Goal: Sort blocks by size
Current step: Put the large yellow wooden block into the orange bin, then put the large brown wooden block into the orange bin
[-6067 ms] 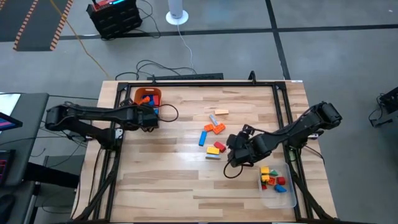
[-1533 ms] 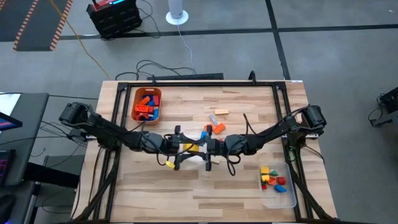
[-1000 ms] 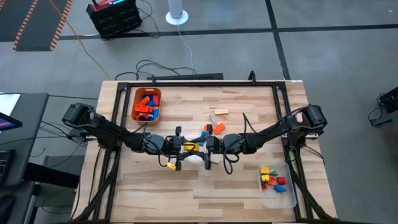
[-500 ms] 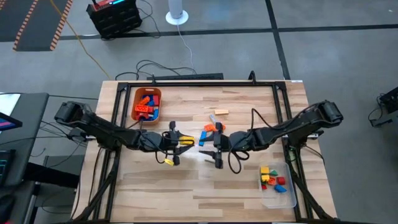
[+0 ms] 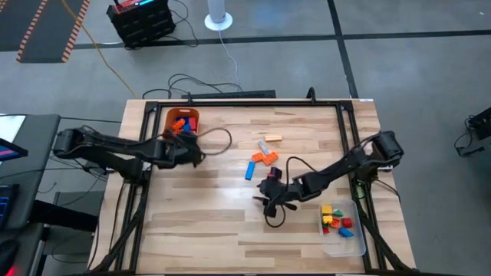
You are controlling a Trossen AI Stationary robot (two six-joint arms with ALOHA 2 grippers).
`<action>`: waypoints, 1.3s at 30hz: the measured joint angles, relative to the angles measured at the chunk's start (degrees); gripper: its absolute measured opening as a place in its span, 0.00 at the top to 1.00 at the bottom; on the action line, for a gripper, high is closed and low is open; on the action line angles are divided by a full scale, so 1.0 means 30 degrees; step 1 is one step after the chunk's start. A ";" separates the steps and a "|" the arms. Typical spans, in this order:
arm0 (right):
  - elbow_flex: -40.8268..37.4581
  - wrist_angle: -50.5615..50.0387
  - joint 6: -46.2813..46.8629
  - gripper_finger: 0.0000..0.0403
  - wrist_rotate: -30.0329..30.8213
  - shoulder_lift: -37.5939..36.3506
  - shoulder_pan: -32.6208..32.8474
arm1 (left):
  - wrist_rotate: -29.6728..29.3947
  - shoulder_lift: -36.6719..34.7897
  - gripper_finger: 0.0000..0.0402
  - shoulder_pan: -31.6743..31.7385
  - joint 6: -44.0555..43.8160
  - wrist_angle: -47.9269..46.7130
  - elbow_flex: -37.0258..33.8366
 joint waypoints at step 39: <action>-0.0357 -0.0013 0.1321 0.40 0.1207 0.2001 0.0876 | 0.0342 -0.0714 0.37 -0.1451 0.4220 0.3682 0.0000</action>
